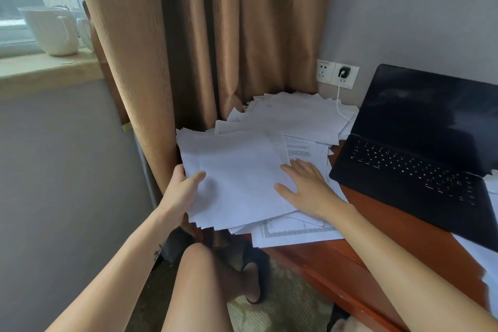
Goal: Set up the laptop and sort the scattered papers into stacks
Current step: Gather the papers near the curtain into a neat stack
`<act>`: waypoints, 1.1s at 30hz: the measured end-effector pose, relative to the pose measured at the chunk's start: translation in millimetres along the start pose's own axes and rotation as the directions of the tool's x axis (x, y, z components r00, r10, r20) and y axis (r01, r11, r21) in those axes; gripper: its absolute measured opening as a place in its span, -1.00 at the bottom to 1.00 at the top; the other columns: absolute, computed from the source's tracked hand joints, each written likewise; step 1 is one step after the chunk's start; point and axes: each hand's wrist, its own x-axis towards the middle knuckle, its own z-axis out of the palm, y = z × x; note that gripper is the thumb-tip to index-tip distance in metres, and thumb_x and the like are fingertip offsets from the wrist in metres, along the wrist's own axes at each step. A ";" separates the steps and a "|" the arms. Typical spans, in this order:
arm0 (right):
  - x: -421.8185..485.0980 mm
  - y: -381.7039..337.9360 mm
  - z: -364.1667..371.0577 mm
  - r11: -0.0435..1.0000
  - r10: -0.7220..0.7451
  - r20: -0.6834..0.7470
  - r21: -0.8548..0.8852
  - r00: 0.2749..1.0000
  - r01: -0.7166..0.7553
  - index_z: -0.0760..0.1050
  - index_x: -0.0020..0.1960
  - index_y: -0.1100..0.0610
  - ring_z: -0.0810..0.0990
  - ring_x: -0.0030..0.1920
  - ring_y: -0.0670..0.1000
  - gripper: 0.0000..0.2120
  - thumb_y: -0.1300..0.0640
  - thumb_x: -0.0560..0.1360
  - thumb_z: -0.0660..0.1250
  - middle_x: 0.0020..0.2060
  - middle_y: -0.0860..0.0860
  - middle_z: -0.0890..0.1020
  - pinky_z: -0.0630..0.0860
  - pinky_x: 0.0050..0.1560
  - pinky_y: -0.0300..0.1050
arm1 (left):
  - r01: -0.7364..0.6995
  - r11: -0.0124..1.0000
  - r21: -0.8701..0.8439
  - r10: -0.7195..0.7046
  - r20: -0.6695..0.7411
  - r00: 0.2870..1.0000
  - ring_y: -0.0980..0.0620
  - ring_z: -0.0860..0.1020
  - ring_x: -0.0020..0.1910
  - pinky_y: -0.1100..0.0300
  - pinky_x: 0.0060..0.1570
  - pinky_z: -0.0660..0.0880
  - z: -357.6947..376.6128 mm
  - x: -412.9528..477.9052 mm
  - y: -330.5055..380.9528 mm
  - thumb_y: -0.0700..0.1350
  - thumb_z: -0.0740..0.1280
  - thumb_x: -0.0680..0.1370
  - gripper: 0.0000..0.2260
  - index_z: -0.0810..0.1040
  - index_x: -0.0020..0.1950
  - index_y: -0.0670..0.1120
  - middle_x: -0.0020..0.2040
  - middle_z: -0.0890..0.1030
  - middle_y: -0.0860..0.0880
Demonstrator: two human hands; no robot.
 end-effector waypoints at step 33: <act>43.9 -42.6 -97.0 0.450 0.118 -0.282 0.870 0.952 0.202 0.41 0.37 0.03 0.68 0.01 -0.19 -0.62 0.24 0.60 0.37 0.16 -0.02 0.65 0.60 -0.07 -0.30 | -0.561 0.827 -0.029 0.559 -0.052 0.827 0.07 0.60 0.18 0.18 0.07 0.53 4.2 -9.6 74.5 -0.34 0.27 0.64 -0.63 0.38 0.33 0.05 0.23 0.56 0.02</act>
